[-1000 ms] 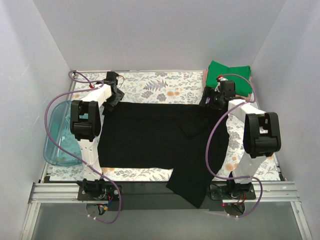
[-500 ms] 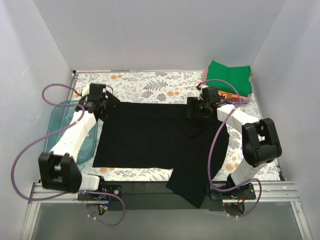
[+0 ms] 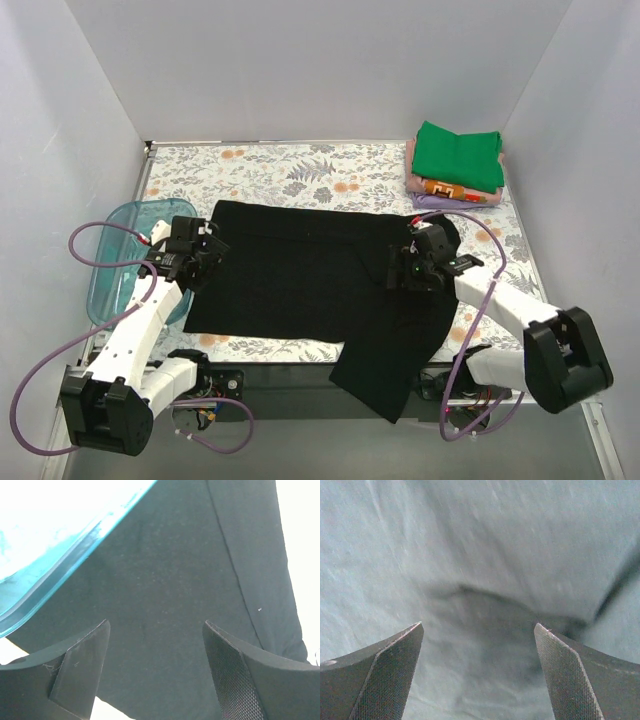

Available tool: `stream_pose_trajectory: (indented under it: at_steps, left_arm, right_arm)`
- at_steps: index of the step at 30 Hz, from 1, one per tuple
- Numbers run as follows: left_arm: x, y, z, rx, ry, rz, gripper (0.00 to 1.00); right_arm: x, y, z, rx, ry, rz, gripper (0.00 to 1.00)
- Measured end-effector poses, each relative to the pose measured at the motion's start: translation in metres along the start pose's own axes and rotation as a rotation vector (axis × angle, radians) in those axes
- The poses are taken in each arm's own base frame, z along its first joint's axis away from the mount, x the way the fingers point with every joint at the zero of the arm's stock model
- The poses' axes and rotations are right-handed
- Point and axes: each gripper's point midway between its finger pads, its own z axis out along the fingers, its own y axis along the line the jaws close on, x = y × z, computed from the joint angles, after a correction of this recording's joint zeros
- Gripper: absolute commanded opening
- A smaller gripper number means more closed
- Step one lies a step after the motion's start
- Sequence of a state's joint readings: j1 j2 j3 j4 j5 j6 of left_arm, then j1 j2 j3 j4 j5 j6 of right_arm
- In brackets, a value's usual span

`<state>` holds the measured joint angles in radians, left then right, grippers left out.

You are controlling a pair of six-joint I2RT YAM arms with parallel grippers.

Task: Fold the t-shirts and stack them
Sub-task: Fold the tshirt

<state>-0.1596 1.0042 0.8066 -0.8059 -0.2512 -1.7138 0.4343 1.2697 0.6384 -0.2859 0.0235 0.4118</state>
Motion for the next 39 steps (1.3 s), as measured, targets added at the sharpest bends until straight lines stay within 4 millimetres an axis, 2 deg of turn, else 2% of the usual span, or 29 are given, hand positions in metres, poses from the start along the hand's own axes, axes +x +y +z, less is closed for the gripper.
stream_pose_trajectory:
  at_steps: [3,6,10,15,21,24,30,33,37,39]
  left_arm:
    - [0.001,0.004,-0.001,-0.018,0.001,-0.01,0.74]
    - [0.002,0.007,-0.002,-0.027,0.005,-0.013,0.74]
    - [0.004,0.01,-0.001,-0.034,0.008,-0.014,0.74]
    - [0.008,0.016,0.001,-0.044,0.014,-0.012,0.74]
    - [0.01,0.015,0.005,-0.045,0.022,-0.01,0.74]
    - [0.013,0.016,0.01,-0.057,0.033,-0.006,0.74]
    - [0.015,0.015,0.018,-0.068,0.042,-0.002,0.74]
    - [0.014,0.01,0.023,-0.055,0.041,0.005,0.74]
    - [0.009,-0.007,0.034,-0.054,0.047,0.028,0.75]
    - [0.001,-0.027,0.043,-0.049,0.043,0.042,0.74]
  right_arm:
    - [0.009,-0.002,-0.013,-0.01,-0.014,0.012,0.98]
    - [-0.002,0.008,-0.026,-0.06,-0.072,0.02,0.98]
    - [-0.008,0.016,-0.034,-0.1,-0.103,0.021,0.98]
    - [-0.002,0.013,-0.026,-0.09,-0.065,0.012,0.98]
    - [0.007,0.005,-0.007,-0.035,0.021,-0.001,0.98]
    - [-0.006,0.005,0.0,-0.005,0.019,-0.008,0.98]
    - [-0.055,0.013,0.005,0.03,-0.054,-0.032,0.98]
    - [-0.076,0.012,0.013,0.066,-0.063,-0.05,0.99]
    - [-0.091,-0.001,0.03,0.129,-0.044,-0.05,0.99]
    - [-0.098,-0.015,0.039,0.169,-0.031,-0.033,0.98]
